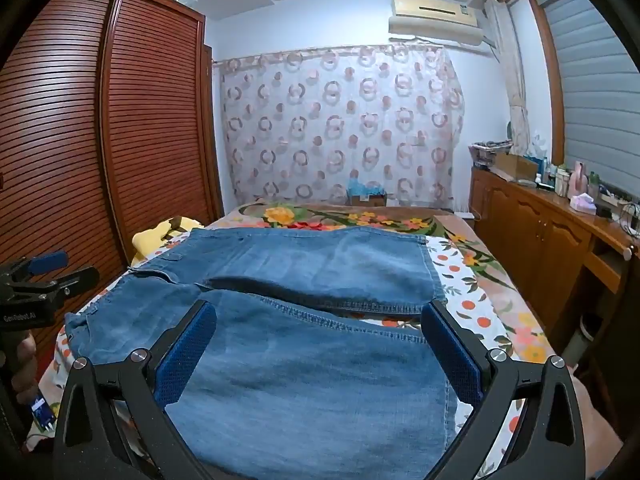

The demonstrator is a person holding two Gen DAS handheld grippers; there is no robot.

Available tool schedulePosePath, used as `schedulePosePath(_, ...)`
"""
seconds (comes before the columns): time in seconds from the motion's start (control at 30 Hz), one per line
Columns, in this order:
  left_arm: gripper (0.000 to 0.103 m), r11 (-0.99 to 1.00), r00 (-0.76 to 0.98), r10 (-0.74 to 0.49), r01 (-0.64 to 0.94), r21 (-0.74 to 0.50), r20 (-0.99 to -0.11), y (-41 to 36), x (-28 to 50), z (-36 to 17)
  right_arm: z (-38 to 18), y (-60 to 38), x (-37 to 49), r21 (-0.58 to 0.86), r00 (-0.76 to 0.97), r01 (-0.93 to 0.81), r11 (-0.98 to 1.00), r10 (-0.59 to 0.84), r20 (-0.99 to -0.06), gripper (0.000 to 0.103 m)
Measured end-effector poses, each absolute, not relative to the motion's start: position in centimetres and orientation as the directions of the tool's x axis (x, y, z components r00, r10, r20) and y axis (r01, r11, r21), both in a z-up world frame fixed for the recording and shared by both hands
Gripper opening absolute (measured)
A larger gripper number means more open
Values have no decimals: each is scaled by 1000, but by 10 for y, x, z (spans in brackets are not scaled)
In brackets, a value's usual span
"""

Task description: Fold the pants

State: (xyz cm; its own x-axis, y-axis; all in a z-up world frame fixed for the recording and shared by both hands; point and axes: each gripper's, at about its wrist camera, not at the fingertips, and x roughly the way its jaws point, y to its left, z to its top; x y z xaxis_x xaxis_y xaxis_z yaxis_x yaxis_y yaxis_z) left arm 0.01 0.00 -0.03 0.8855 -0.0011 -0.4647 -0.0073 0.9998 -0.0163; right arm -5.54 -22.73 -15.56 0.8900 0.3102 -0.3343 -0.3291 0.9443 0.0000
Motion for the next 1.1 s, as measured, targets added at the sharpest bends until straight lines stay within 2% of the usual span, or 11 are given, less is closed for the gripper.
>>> schedulePosePath(0.4,103,1000,882,10,-12,-2,-471,-9,2,-12,-153,-229,-55,8,889,-329,944,313,-334,102)
schedulePosePath(1.1,103,1000,888,-2,-1,-5,-460,-23,-2,-1,-153,-229,-54,13,887,-329,944,313,-338,102)
